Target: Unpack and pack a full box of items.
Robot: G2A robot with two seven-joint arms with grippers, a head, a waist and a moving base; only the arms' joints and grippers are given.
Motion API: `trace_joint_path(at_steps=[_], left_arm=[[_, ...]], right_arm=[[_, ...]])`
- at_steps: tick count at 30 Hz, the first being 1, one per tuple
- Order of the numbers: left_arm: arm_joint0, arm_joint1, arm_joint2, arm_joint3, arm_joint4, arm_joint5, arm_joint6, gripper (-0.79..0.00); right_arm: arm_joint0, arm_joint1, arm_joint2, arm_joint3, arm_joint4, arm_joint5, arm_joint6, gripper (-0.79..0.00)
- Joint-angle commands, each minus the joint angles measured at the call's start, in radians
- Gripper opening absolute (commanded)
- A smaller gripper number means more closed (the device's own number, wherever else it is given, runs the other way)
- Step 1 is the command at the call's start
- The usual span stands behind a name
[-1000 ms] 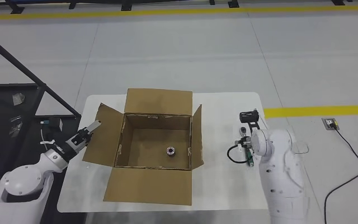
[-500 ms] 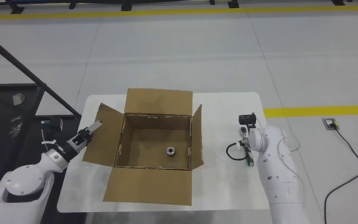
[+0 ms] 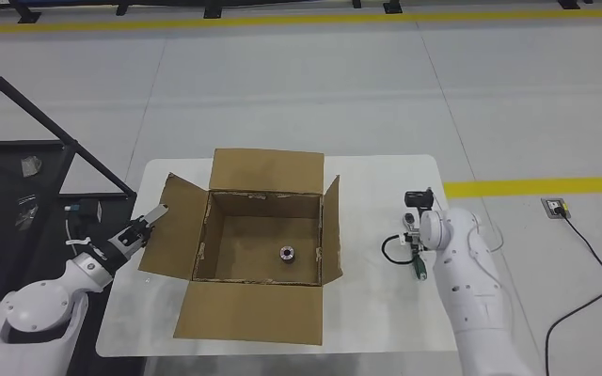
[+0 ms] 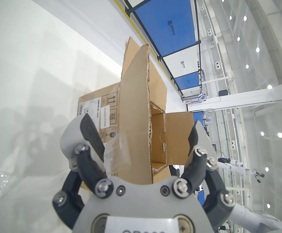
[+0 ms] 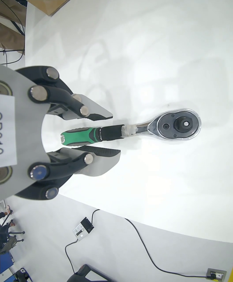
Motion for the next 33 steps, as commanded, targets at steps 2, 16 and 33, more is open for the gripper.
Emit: trace_joint_path(at_steps=[2, 16, 33], left_arm=[[0.002, 0.000, -0.002, -0.001, 0.002, 0.000, 0.001, 0.000], [0.011, 0.000, -0.016, -0.004, -0.002, 0.002, 0.003, 0.000], [0.011, -0.001, -0.023, -0.007, -0.008, 0.001, -0.001, 0.000]], right_arm=[[0.017, 0.003, 0.002, 0.030, 0.004, 0.003, -0.010, -0.462], [0.108, 0.005, -0.036, 0.193, 0.016, 0.023, -0.059, -0.474], [0.170, 0.015, -0.048, 0.345, 0.068, 0.014, -0.125, -0.526]])
